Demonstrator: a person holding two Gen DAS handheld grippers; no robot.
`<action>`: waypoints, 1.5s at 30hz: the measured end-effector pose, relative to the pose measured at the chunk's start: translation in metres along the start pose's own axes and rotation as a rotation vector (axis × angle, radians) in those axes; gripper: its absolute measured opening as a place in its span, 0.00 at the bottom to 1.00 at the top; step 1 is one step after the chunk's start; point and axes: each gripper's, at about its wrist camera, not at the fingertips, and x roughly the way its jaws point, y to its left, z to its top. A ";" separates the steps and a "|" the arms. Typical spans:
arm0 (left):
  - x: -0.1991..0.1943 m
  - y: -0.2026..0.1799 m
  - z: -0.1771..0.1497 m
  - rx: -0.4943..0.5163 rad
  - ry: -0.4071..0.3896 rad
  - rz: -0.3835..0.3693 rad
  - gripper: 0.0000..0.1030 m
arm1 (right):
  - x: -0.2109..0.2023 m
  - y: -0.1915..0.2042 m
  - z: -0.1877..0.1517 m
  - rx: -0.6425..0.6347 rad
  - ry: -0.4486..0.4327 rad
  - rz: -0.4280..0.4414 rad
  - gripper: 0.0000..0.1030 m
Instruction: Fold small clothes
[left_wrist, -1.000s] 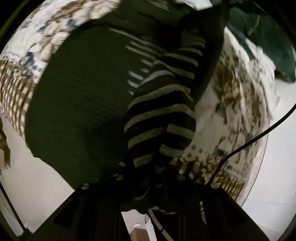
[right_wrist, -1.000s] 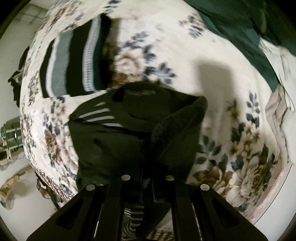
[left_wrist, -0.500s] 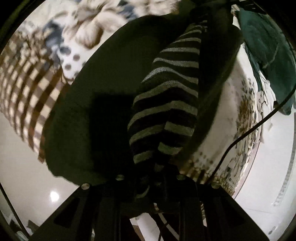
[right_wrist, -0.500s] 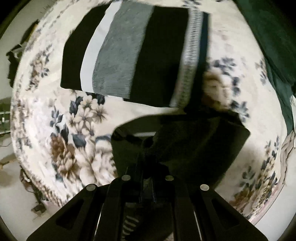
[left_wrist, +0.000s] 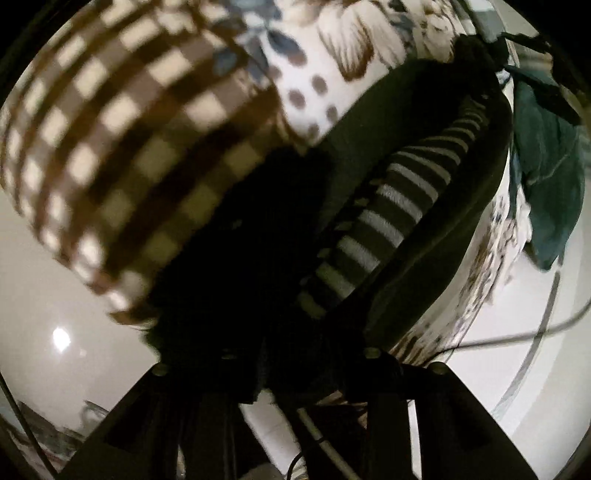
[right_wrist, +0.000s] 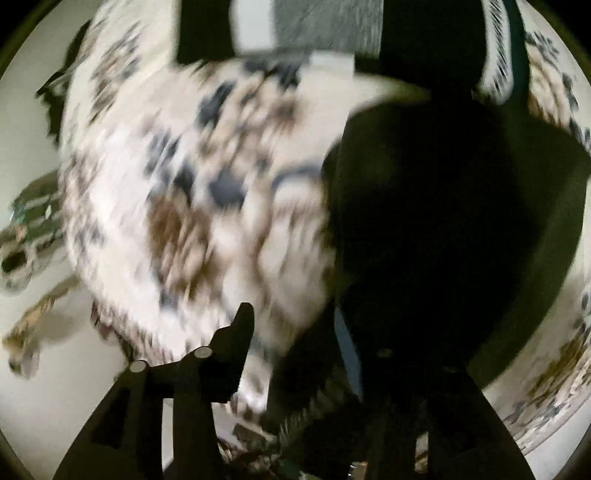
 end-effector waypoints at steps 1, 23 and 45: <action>-0.007 0.000 -0.002 0.027 0.006 0.026 0.44 | -0.003 0.000 -0.021 -0.015 -0.003 0.013 0.48; -0.088 0.059 -0.030 -0.085 -0.154 0.372 0.75 | 0.180 0.017 -0.270 0.209 0.132 0.636 0.47; -0.033 -0.013 -0.022 0.212 -0.121 0.484 0.05 | 0.208 -0.142 -0.408 0.322 0.021 0.057 0.00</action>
